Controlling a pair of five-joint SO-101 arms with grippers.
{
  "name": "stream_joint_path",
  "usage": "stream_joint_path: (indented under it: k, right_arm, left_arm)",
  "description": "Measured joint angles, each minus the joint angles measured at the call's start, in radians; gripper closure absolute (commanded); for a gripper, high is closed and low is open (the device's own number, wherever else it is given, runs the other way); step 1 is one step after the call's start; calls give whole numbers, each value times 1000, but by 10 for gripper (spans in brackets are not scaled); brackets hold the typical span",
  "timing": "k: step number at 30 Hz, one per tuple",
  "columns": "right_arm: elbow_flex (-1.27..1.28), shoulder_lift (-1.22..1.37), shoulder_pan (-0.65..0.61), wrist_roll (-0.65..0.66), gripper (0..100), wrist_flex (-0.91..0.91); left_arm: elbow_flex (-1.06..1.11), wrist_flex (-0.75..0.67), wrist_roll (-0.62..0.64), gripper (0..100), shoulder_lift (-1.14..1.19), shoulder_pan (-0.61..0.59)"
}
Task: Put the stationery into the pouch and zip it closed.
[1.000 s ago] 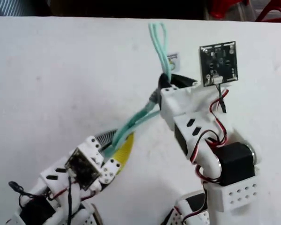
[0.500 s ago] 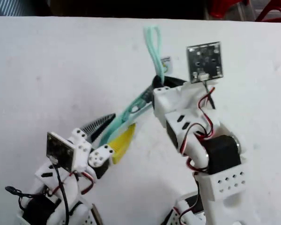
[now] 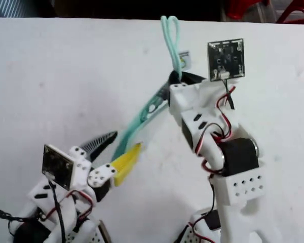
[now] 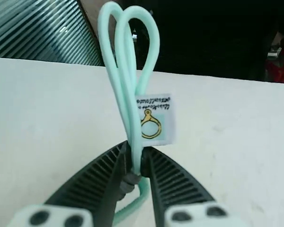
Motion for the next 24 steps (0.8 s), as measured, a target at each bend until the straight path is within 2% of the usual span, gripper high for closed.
stream_joint_path:
  k: [2, 6, 9, 19, 24]
  right_arm:
    - [0, 14, 0, 0, 981, 0]
    - [0, 12, -37, 0, 981, 0]
    - [0, 9, -78, 0, 981, -2]
    - [0, 8, -84, 0, 981, -14]
    - [0, 5, 28, 0, 981, -52]
  left_arm:
    - [-21, 34, 0, 827, 0, 0]
    - [-29, 35, 0, 986, 0, 2]
    - [-29, 35, -9, 975, 0, 3]
    - [-25, 32, -40, 978, 0, 5]
    - [-23, 26, -40, 978, 0, 5]
